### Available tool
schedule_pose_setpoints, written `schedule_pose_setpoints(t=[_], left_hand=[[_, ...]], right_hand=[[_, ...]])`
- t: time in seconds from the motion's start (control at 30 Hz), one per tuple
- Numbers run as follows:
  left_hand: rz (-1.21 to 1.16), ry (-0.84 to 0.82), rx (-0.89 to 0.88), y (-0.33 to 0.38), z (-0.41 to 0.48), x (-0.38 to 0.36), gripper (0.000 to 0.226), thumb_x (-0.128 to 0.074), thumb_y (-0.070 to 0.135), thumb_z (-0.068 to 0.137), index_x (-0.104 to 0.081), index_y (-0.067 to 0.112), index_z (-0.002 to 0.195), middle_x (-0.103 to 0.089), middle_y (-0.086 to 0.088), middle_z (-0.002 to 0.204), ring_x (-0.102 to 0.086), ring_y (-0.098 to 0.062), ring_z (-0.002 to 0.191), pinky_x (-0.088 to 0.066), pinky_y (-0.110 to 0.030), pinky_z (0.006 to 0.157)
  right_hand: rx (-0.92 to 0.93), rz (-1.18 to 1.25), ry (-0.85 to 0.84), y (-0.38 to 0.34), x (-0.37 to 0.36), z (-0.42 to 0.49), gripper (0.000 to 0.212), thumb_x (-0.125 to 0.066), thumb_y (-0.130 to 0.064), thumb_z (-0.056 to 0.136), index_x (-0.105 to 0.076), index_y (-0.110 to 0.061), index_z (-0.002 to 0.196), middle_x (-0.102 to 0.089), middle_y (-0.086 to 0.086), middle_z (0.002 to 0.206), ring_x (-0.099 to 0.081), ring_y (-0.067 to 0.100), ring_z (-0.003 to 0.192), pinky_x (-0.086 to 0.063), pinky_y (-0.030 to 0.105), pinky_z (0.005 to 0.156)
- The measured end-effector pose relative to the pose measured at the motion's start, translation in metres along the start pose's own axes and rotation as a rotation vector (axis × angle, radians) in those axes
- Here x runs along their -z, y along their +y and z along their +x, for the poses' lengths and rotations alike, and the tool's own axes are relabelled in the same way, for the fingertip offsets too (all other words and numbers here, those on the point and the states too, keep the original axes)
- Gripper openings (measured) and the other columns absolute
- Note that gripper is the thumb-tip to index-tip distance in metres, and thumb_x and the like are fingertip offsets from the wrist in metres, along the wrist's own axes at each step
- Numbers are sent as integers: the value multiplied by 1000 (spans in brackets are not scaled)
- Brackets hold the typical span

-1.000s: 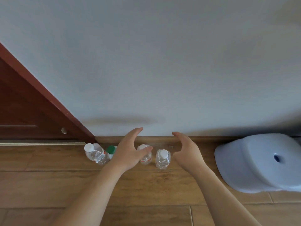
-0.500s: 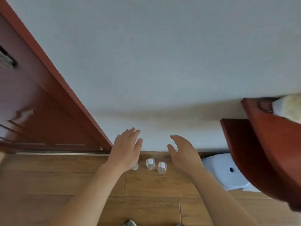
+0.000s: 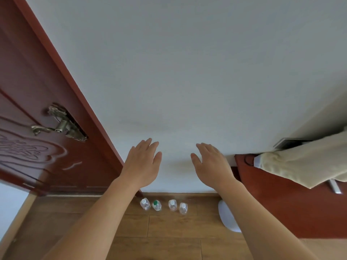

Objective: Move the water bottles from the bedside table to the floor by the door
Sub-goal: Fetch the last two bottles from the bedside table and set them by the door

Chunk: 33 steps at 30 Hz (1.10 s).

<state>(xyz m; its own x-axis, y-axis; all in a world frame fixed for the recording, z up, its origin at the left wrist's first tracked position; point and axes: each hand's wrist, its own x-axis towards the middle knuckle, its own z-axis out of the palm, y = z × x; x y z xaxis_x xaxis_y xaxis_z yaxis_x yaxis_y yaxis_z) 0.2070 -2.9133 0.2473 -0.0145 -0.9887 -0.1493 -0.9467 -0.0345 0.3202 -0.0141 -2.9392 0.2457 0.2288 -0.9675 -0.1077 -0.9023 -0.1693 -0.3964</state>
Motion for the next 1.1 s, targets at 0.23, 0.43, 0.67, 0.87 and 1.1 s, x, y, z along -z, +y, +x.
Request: schedule_pose_setpoints(t=[0.23, 0.43, 0.67, 0.87, 1.1], left_hand=[[-43, 65, 15, 44, -20, 37, 52, -28, 36, 107, -24, 20, 156, -16, -3, 165, -9, -21, 152, -10, -43, 123], [-74, 83, -5, 74, -28, 46, 52, -29, 36, 107, -26, 17, 155, -18, -5, 164, -11, -22, 152, -12, -42, 123], [-72, 122, -106, 113, -22, 56, 51, -31, 33, 106, -31, 14, 153, -22, -6, 163, -15, -21, 150, -12, -37, 119], [-71, 45, -322, 144, -5, 49, 49, -32, 32, 106, -36, 14, 151, -30, -5, 159, -24, -21, 147, -17, -35, 117], [-43, -69, -573, 148, 1, 42, 50, -32, 33, 106, -34, 15, 153, -27, -5, 161, -20, -19, 149, -17, -37, 121]], right_hand=[[48, -142, 40, 0, 51, -30, 49, -27, -41, 103, -40, -16, 143, -47, -2, 143, -38, 20, 133, -28, 40, 113], [34, -142, 89, 14, 80, -45, 51, -28, -41, 103, -37, -16, 146, -46, -2, 145, -37, 20, 135, -26, 39, 113], [-49, -147, 148, 38, 101, -65, 50, -30, -40, 102, -39, -16, 144, -51, -3, 138, -42, 20, 128, -31, 39, 109], [-250, -143, 246, 55, 117, -99, 42, -31, -37, 101, -49, -13, 131, -57, 1, 129, -47, 23, 122, -35, 39, 105], [-493, -102, 407, 42, 108, -152, 42, -30, -36, 100, -51, -20, 133, -55, -4, 136, -46, 19, 126, -34, 39, 107]])
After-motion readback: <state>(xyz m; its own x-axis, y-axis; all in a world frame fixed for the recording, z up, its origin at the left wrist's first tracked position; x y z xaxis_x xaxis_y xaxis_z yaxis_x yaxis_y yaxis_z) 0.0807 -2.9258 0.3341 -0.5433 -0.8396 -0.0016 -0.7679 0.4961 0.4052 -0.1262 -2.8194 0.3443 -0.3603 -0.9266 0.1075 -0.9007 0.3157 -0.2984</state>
